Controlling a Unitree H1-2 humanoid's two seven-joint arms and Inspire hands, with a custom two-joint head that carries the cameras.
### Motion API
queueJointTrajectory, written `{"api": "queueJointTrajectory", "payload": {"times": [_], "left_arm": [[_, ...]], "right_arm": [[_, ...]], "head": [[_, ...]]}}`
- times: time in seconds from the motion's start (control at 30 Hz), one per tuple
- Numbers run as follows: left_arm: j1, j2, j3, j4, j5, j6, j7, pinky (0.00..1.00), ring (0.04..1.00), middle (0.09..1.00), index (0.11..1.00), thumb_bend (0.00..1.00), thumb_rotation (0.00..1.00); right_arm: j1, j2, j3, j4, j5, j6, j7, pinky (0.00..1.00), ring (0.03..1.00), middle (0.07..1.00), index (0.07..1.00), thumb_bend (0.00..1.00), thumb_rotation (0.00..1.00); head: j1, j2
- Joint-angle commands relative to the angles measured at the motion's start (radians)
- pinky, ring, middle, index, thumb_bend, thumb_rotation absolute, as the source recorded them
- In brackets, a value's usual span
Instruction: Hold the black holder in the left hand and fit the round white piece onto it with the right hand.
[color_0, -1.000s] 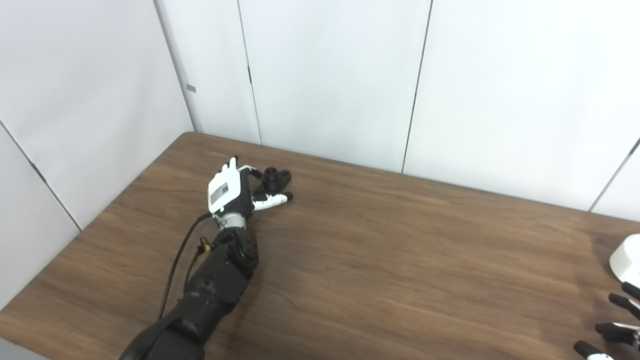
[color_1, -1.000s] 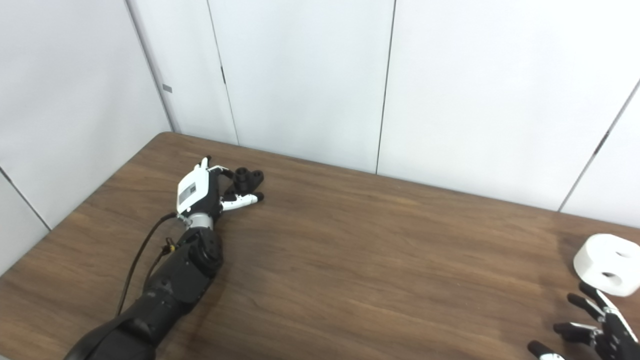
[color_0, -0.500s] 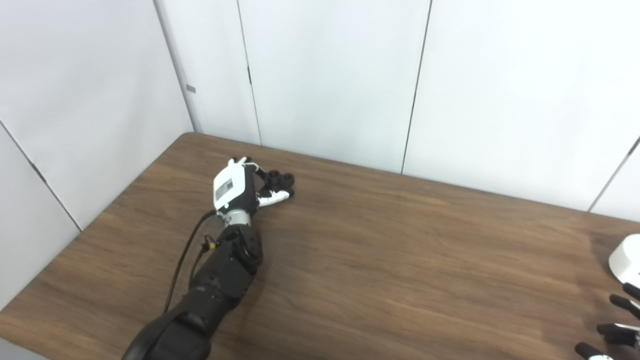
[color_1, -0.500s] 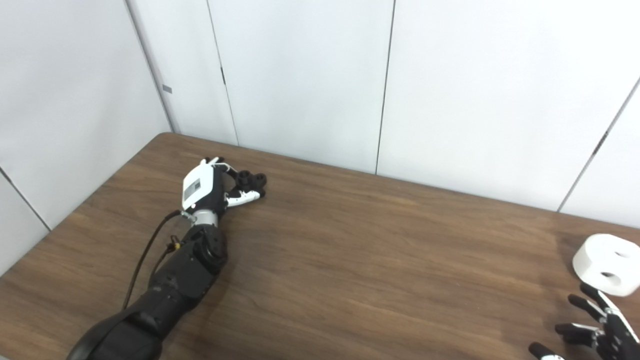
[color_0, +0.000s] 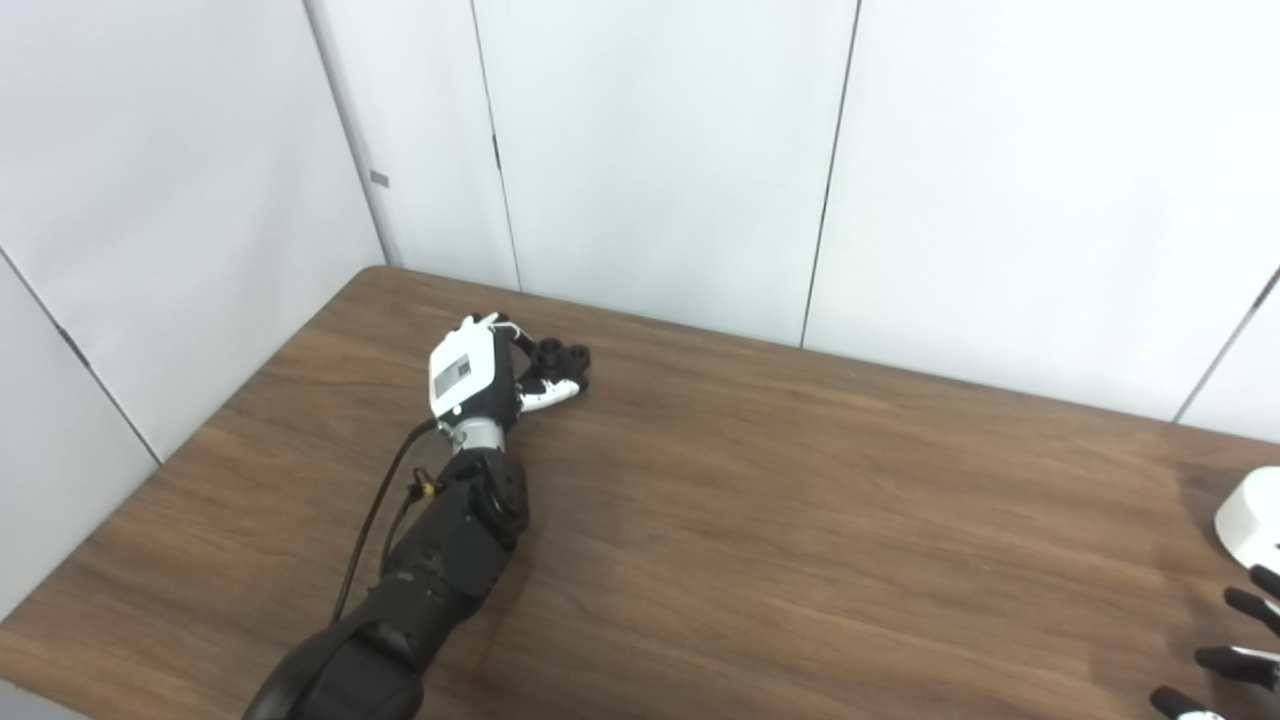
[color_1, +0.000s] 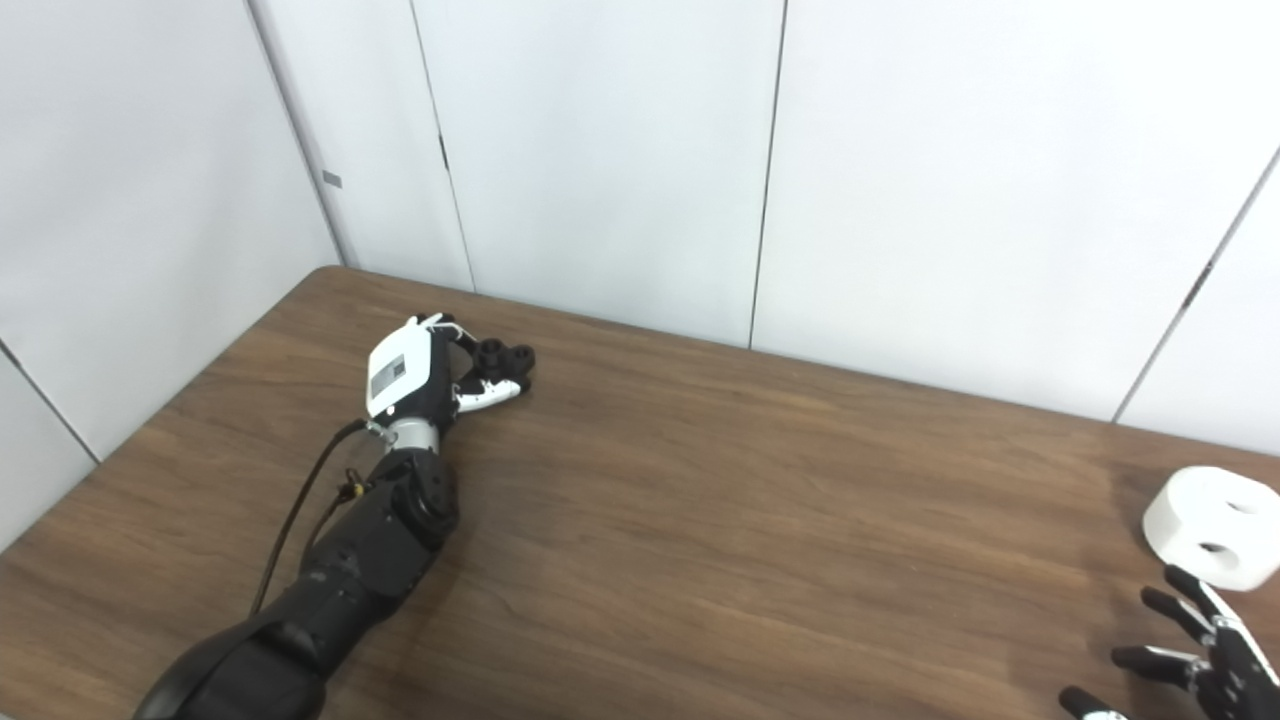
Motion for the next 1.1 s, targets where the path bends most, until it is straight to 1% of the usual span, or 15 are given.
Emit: {"api": "queueJointTrajectory", "payload": {"times": [0.0,0.07,0.13,0.2,0.27,0.4,0.47,0.53,0.6,0.67,0.73,0.77,0.87,0.97,1.07], "left_arm": [[0.052,0.000,-0.033,0.017,0.010,-0.038,-0.031,0.89,0.936,0.872,0.484,0.52,0.06],[0.064,0.008,-0.041,-0.004,-0.009,-0.077,-0.077,0.87,0.940,0.874,0.484,0.52,0.06],[0.077,0.016,-0.048,-0.027,-0.030,-0.127,-0.130,0.97,0.962,0.882,0.484,0.52,0.06],[0.092,0.027,-0.059,-0.063,-0.049,-0.165,-0.193,0.99,0.977,0.895,0.485,0.52,0.05],[0.105,0.039,-0.080,-0.100,-0.052,-0.191,-0.254,0.95,0.982,0.905,0.485,0.52,0.06],[0.120,0.054,-0.113,-0.152,-0.091,-0.284,-0.374,0.98,1.000,0.929,0.484,0.52,0.06],[0.124,0.061,-0.138,-0.180,-0.097,-0.311,-0.432,0.98,1.000,0.948,0.483,0.52,0.06],[0.126,0.063,-0.162,-0.205,-0.112,-0.336,-0.486,0.99,1.000,0.954,0.483,0.52,0.06],[0.128,0.064,-0.176,-0.222,-0.126,-0.347,-0.522,1.00,1.000,0.954,0.482,0.52,0.06],[0.129,0.064,-0.214,-0.263,-0.114,-0.349,-0.569,1.00,1.000,0.960,0.483,0.52,0.06],[0.132,0.060,-0.249,-0.302,-0.102,-0.343,-0.603,0.99,1.000,0.965,0.483,0.52,0.06],[0.133,0.058,-0.262,-0.317,-0.100,-0.339,-0.614,1.00,1.000,0.966,0.483,0.53,0.06],[0.133,0.042,-0.298,-0.339,-0.092,-0.361,-0.630,1.00,1.000,0.960,0.482,0.52,0.06],[0.121,0.026,-0.340,-0.362,-0.067,-0.354,-0.653,1.00,1.000,0.958,0.482,0.52,0.06],[0.097,0.007,-0.383,-0.367,-0.026,-0.364,-0.653,1.00,1.000,0.958,0.482,0.52,0.06]], "right_arm": [[-0.017,-0.009,-0.003,-0.041,-0.008,-0.012,-0.007,0.62,0.610,0.831,0.883,0.58,0.11],[-0.019,-0.006,-0.001,-0.037,-0.012,-0.016,-0.008,0.62,0.608,0.832,0.884,0.58,0.12],[-0.023,-0.002,0.000,-0.028,-0.014,-0.020,-0.011,0.64,0.604,0.829,0.880,0.59,0.13],[-0.028,0.002,0.001,-0.017,-0.016,-0.026,-0.016,0.62,0.603,0.822,0.873,0.60,0.13],[-0.032,0.007,0.002,-0.009,-0.019,-0.027,-0.022,0.62,0.597,0.814,0.863,0.61,0.12],[-0.036,0.014,0.003,-0.009,-0.020,-0.020,-0.026,0.64,0.593,0.808,0.862,0.63,0.16],[-0.039,0.014,0.003,-0.006,-0.022,-0.023,-0.026,0.64,0.589,0.809,0.862,0.62,0.14],[-0.039,0.017,0.002,-0.009,-0.018,-0.018,-0.024,0.62,0.592,0.809,0.858,0.64,0.17],[-0.039,0.023,0.003,-0.014,-0.018,-0.013,-0.026,0.61,0.594,0.804,0.852,0.65,0.18],[-0.040,0.029,0.002,-0.016,-0.013,-0.013,-0.026,0.61,0.592,0.803,0.849,0.66,0.18],[-0.042,0.033,0.001,-0.017,-0.002,-0.009,-0.022,0.61,0.591,0.802,0.847,0.66,0.16],[-0.042,0.034,0.001,-0.018,0.003,-0.006,-0.019,0.58,0.611,0.809,0.848,0.66,0.16],[-0.048,0.040,0.000,-0.020,0.030,-0.001,-0.013,0.53,0.619,0.809,0.841,0.66,0.14],[-0.051,0.050,-0.005,-0.013,0.066,-0.005,-0.010,0.51,0.615,0.796,0.829,0.70,0.16],[-0.056,0.059,-0.003,-0.011,0.067,-0.016,-0.014,0.50,0.609,0.789,0.824,0.72,0.22]], "head": [[0.000,0.001],[-0.012,-0.002],[-0.018,-0.003],[-0.023,-0.004],[-0.033,-0.005],[-0.050,-0.003],[-0.068,0.000],[-0.080,0.002],[-0.097,0.007],[-0.124,0.013],[-0.148,0.020],[-0.152,0.020],[-0.202,0.030],[-0.239,0.037],[-0.272,0.042]]}}
